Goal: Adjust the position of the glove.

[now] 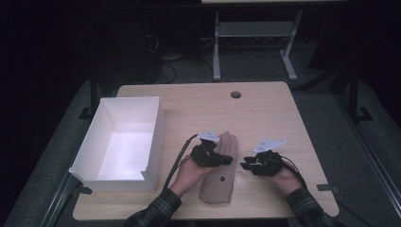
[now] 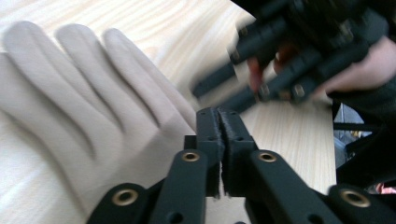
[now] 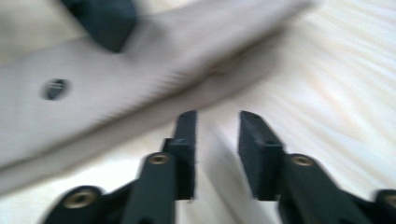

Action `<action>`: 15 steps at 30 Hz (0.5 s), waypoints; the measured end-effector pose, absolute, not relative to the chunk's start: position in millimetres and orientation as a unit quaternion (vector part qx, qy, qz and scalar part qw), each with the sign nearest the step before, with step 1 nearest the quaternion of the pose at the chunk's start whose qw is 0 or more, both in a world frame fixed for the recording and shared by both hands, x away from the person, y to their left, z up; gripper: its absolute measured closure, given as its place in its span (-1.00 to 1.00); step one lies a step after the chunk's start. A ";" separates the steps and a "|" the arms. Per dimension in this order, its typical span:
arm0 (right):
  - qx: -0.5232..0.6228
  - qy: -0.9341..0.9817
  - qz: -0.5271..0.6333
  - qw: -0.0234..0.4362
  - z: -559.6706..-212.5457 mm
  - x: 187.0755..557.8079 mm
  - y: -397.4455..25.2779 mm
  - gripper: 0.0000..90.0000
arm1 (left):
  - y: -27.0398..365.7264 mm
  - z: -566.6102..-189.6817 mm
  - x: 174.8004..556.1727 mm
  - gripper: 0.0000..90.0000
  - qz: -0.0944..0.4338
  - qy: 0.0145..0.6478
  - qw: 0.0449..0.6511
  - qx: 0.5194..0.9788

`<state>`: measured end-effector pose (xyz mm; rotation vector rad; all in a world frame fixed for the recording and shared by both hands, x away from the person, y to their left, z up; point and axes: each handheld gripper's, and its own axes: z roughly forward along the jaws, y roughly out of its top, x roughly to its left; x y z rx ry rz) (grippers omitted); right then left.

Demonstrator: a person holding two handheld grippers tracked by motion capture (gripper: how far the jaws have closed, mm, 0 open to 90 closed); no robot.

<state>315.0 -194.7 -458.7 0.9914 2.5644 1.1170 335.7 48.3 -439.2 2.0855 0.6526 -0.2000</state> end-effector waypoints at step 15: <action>0.408 0.829 0.345 0.166 -476.2 331.7 -237.2 -0.40 | 29.8 -460.8 311.6 0.99 -0.073 0.241 0.392 0.885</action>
